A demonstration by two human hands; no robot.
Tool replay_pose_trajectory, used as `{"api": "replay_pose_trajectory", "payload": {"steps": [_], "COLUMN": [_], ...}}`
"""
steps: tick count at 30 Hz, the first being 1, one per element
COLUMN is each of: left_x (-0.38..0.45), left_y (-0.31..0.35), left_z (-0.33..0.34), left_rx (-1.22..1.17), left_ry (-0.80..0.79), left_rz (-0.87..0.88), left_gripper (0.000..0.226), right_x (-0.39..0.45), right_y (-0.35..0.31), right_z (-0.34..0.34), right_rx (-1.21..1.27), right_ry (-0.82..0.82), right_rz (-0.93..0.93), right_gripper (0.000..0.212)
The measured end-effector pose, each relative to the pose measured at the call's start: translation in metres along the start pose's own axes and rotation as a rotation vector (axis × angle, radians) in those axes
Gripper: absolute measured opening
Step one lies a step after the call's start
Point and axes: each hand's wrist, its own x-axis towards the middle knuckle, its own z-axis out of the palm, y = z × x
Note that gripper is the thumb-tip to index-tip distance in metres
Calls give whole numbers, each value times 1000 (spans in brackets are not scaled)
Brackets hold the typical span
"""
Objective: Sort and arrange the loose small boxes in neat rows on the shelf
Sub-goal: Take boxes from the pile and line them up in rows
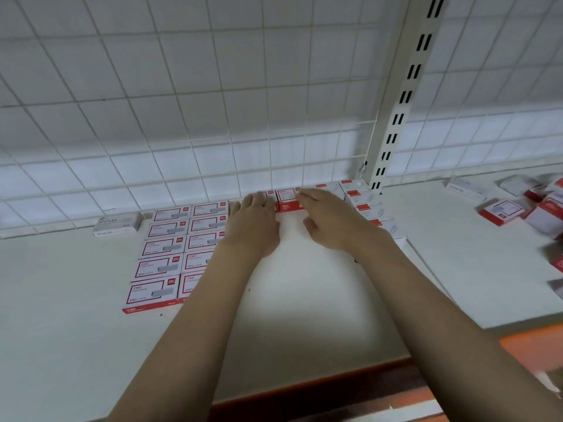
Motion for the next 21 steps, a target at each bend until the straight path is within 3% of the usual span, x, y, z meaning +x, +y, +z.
{"api": "replay_pose_trajectory", "payload": {"steps": [10, 16, 21], "left_x": [-39, -41, -27], "left_y": [75, 154, 223], "left_z": [-22, -28, -27], "left_rx": [-68, -89, -69], "left_ry": [59, 99, 99], "left_rz": [211, 364, 393], "left_gripper": [44, 43, 44], "right_x": [-112, -174, -203], "right_y": [31, 84, 141], "right_z": [-25, -38, -48], "right_rx": [-1, -24, -38], "right_ry": [229, 229, 234], "right_rz": [271, 424, 431], "right_gripper": [51, 51, 50]}}
